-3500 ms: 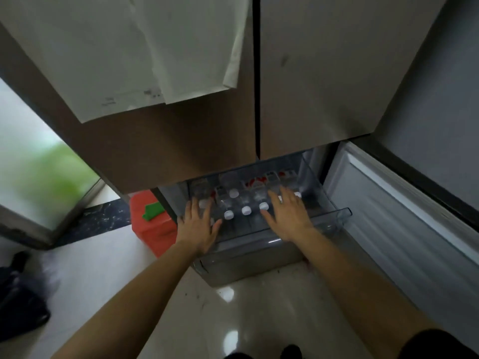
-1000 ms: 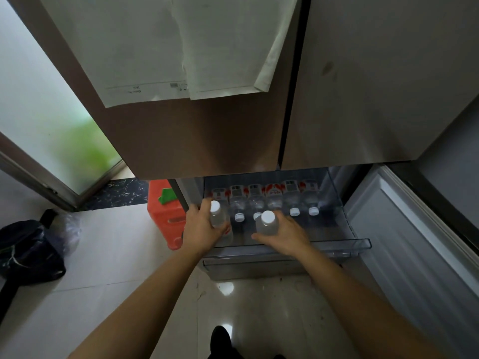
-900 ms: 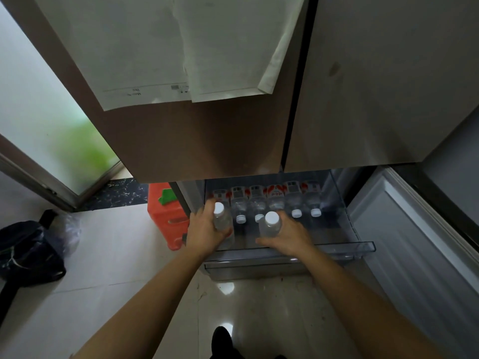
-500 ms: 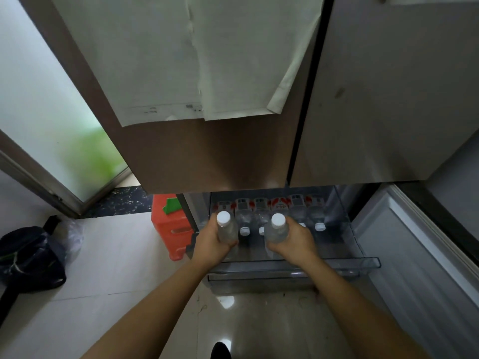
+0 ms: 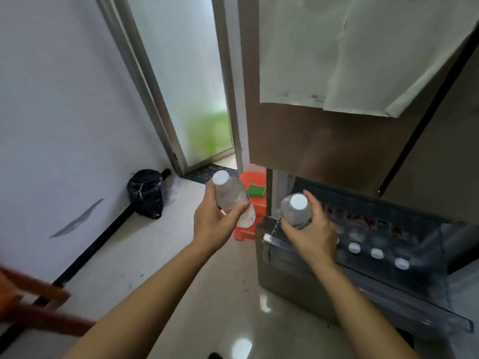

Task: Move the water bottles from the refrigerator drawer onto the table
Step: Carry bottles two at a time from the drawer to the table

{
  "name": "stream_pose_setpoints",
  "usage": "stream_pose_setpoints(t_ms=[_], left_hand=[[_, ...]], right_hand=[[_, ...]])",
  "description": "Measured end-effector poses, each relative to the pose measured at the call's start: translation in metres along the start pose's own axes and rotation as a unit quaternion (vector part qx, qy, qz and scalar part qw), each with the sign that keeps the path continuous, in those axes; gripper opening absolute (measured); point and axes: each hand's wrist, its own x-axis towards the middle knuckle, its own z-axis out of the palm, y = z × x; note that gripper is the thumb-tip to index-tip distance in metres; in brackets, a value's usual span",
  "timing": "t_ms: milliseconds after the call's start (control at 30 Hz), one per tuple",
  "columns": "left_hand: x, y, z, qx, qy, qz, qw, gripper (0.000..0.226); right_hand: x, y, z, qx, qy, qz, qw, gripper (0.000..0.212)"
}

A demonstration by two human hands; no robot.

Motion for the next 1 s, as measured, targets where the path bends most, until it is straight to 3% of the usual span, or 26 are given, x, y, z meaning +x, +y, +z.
stream_pose_setpoints(t_ms=[300, 567, 700, 867, 1000], left_hand=[[-0.061, -0.071, -0.171, 0.006, 0.164, -0.089, 0.982, 0.072], [-0.166, -0.168, -0.385, 0.040, 0.248, -0.118, 0.961, 0.073], [-0.232, -0.221, -0.498, 0.073, 0.306, -0.151, 0.937, 0.077], [-0.304, -0.274, -0.605, 0.097, 0.385, -0.206, 0.895, 0.081], [-0.347, -0.312, -0.670, 0.107, 0.439, -0.238, 0.860, 0.079]], right_hand=[[-0.090, -0.117, 0.096, 0.024, -0.092, -0.164, 0.982, 0.078], [-0.249, -0.237, 0.242, 0.006, -0.202, -0.232, 0.951, 0.078], [-0.341, -0.297, 0.327, 0.050, -0.298, -0.249, 0.920, 0.072], [-0.448, -0.359, 0.419, 0.088, -0.406, -0.312, 0.854, 0.062], [-0.512, -0.399, 0.488, 0.089, -0.465, -0.333, 0.816, 0.068]])
